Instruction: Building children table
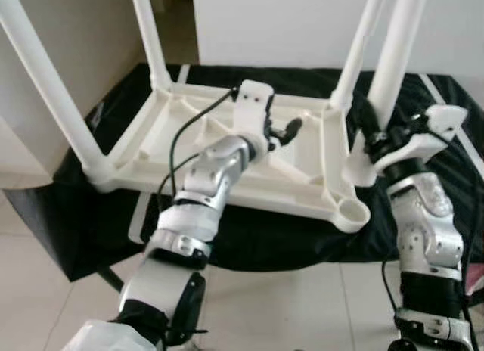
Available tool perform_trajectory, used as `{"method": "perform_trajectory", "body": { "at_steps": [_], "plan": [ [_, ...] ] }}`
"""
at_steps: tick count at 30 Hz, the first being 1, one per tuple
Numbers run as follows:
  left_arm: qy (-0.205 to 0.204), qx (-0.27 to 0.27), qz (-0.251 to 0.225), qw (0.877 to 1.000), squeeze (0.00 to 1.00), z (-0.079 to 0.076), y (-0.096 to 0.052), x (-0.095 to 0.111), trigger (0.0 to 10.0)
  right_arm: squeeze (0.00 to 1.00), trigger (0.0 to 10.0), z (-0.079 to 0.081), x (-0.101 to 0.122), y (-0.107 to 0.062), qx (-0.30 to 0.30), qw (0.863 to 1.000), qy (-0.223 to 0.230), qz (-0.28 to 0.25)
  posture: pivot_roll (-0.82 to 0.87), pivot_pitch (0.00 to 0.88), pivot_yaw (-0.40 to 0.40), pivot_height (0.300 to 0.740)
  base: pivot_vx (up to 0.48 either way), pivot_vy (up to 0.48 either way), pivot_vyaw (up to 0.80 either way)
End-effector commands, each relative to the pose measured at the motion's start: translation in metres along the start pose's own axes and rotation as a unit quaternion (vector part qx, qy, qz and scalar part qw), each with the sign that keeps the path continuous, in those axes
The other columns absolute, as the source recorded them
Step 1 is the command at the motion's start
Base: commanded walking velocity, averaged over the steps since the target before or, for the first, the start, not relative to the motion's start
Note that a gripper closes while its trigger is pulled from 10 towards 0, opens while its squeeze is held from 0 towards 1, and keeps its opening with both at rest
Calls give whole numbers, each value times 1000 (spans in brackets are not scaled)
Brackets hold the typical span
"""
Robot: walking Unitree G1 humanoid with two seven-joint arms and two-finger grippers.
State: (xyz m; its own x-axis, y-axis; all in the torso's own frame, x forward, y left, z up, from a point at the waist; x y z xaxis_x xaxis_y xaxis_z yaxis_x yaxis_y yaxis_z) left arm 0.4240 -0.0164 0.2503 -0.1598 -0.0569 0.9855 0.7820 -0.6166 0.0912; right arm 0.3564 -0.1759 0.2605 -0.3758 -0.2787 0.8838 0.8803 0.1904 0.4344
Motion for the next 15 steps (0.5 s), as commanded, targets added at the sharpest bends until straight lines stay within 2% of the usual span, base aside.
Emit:
{"method": "perform_trajectory", "body": {
  "at_steps": [1, 3, 4, 7, 10, 12, 14, 15],
  "plan": [
    [22, 9, -15, 1000, 0, 2, 4, 11, 10000, 0, 10000, 14, 4, -1, 28, 999, -6, -13, -66, 0, -22, 740, 0, 0, 0],
    [22, 9, -15, 1000, 0, 2, 4, 11, 10000, 0, 10000, 14, 4, -1, 28, 999, -6, -13, -66, 0, -22, 740, 0, 0, 0],
    [36, 8, -24, 999, 0, 5, 7, 18, 10000, 0, 10000, 24, -1, -3, 47, 999, 2, -8, -60, 0, -27, 740, 0, 0, 0],
    [49, 5, -32, 998, 0, 7, 9, 25, 10000, 0, 10000, 29, -5, -5, 59, 998, 8, -3, -57, 0, -28, 740, 0, 0, 0],
    [28, -24, -43, 998, 0, 3, 12, 35, 10000, 0, 10000, 42, -12, -10, 91, 995, 37, 13, -52, 0, -30, 740, 0, 0, 0],
    [28, -24, -43, 998, 0, 3, 12, 35, 10000, 0, 10000, 42, -12, -10, 91, 995, 37, 13, -52, 0, -30, 740, 0, 0, 0],
    [-6, -62, -50, 997, 0, -4, 14, 41, 10000, 0, 10000, 52, -16, -14, 120, 991, 53, 27, -48, 0, -33, 740, 0, 0, 0],
    [-6, -62, -50, 997, 0, -4, 14, 41, 10000, 0, 10000, 52, -16, -14, 120, 991, 53, 27, -48, 0, -33, 740, 0, 0, 0]
  ]
}}
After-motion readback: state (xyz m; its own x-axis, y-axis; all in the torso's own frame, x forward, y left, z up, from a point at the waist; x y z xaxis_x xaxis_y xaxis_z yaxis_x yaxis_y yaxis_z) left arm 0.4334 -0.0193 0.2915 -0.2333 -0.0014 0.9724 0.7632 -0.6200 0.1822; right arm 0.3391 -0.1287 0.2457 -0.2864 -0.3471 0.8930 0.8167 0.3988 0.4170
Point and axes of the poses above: a point about 5 cm out from each wrist's last joint towards the gripper, its own y axis pointing out of the wrist towards the gripper, its own x axis along the axis of the wrist's last joint, z = x × y, the point moved 6 cm from there along y, pointing out of the wrist towards the gripper, and after that the axes turned 8 degrees about y, right-handed, at the moved point
